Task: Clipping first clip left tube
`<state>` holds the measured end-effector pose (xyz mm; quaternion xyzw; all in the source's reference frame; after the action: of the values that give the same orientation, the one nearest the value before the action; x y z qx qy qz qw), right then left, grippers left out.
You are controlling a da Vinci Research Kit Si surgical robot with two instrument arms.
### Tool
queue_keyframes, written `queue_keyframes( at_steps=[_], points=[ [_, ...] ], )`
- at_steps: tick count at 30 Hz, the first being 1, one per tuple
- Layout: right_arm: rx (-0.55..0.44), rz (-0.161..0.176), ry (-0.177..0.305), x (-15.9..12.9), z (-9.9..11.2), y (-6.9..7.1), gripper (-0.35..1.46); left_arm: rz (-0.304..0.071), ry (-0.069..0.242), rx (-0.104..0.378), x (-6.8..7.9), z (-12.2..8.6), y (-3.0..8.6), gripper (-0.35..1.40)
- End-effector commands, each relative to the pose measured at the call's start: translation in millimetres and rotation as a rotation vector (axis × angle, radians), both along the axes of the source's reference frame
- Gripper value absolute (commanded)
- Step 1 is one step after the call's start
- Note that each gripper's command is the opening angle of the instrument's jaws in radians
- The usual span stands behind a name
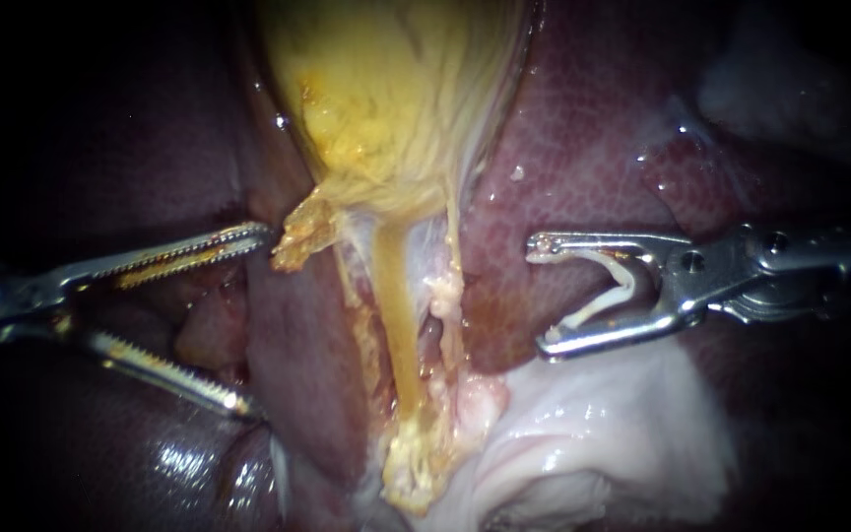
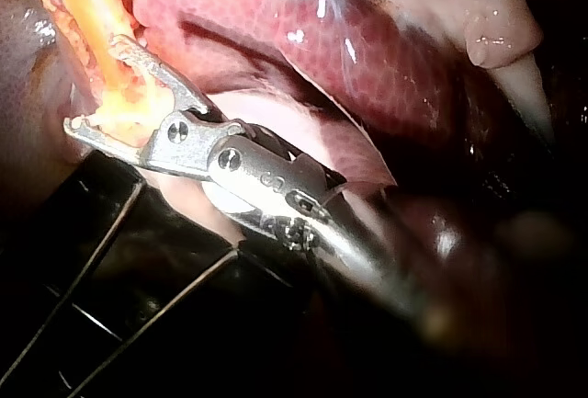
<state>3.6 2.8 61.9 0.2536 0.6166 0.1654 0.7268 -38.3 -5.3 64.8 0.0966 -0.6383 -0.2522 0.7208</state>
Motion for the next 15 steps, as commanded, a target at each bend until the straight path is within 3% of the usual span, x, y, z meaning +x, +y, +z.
queue_keyframes(
  at_steps=[1, 5, 9, 15],
  points=[
    [0.0, 0.0, -0.001, -0.1, 0.0, 0.0, 0.6, -0.009, 0.001, 0.0, 0.1, -0.1, 0.1, 1.04],
    [-0.006, 0.001, 0.0, 0.0, 0.1, 0.1, 0.6, -0.065, 0.017, 0.045, 0.2, -0.7, 1.4, 0.96],
    [-0.007, 0.003, 0.0, 0.2, 0.3, 0.1, 0.6, -0.119, 0.032, 0.101, -0.5, -0.1, 1.8, 0.83],
    [-0.007, 0.003, 0.0, 0.3, 0.3, 0.1, 0.6, -0.14, 0.064, 0.185, -2.0, 1.6, 2.1, 0.62]
  ],
)
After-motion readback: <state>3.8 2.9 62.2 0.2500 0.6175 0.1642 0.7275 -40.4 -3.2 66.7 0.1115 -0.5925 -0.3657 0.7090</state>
